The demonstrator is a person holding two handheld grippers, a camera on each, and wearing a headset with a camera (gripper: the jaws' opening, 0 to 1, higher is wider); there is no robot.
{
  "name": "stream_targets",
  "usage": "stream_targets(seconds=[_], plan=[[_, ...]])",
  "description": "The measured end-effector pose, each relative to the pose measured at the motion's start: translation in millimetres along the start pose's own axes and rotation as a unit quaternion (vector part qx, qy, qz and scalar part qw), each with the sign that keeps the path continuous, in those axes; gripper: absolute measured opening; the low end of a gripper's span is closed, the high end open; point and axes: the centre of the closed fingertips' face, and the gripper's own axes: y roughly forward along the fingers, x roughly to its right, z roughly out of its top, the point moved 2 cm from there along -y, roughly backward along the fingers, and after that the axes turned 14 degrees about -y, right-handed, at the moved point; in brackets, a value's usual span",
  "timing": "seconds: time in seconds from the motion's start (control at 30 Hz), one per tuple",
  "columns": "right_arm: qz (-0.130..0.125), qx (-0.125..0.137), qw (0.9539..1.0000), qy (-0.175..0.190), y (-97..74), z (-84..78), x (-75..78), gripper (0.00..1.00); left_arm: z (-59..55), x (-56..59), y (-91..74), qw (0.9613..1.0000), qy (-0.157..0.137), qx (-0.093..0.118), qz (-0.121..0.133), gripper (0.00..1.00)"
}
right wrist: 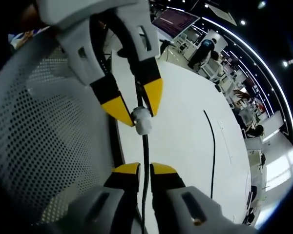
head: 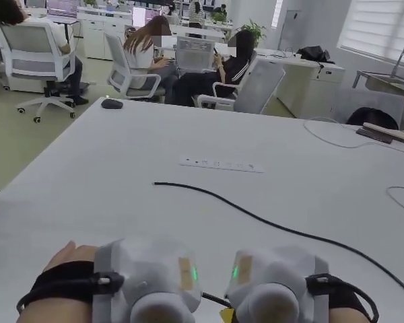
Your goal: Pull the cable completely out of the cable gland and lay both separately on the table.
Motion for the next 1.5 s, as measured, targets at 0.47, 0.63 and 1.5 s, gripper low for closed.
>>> stream_targets(seconds=[0.47,0.63,1.5], plan=[[-0.001,-0.062,0.9976,0.031,2.9,-26.6,1.5,0.03,-4.5,-7.2,0.6,0.9997,-0.016,-0.008,0.016,0.17],[0.005,-0.073,0.9967,0.037,2.8,-29.9,-1.0,0.03,-9.6,-10.4,0.8,0.9990,-0.036,-0.016,0.018,0.17],[0.018,-0.100,0.9934,0.054,3.6,-42.0,-3.4,0.05,-23.8,-18.0,1.7,0.9947,-0.090,-0.042,0.026,0.17]])
